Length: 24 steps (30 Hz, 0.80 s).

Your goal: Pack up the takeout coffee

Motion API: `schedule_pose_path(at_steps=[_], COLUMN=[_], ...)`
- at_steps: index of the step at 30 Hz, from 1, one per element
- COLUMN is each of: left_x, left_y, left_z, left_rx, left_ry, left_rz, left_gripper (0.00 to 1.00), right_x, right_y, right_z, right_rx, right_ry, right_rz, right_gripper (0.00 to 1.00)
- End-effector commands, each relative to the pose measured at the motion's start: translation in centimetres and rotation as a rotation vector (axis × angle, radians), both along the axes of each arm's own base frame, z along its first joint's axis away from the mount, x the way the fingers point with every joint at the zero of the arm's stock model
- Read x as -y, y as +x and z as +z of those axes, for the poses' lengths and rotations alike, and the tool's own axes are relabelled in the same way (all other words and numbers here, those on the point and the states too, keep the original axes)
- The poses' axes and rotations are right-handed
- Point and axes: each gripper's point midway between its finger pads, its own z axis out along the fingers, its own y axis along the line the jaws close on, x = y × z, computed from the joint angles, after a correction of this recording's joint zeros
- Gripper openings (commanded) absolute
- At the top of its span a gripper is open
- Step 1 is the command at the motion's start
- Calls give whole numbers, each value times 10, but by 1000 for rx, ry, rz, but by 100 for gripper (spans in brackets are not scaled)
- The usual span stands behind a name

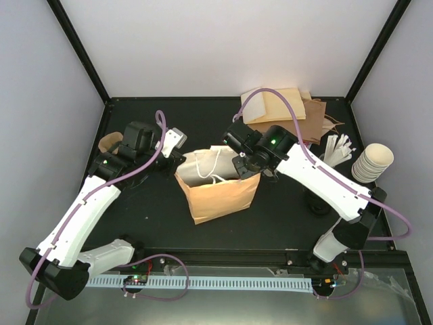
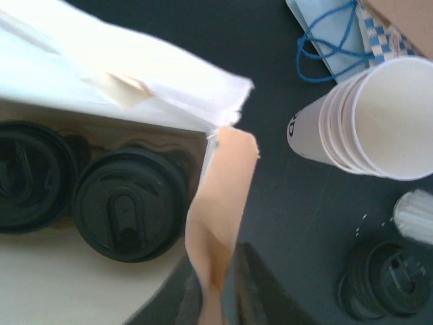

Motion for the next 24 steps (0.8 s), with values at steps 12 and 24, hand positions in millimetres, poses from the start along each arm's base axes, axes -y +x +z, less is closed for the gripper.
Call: schedule_pose_path(at_steps=[12,24], left_x=[8,15], left_y=[8,31], left_z=[16,20], left_rx=[51,31], left_ry=[-59,-116], left_rz=[2,76], left_gripper=[1,2], right_x=[4,15], right_y=[18,37], right_z=[63,107], right_rx=[188,396], right_ry=[138,146], right_rz=[80,52], right_gripper=[64,70])
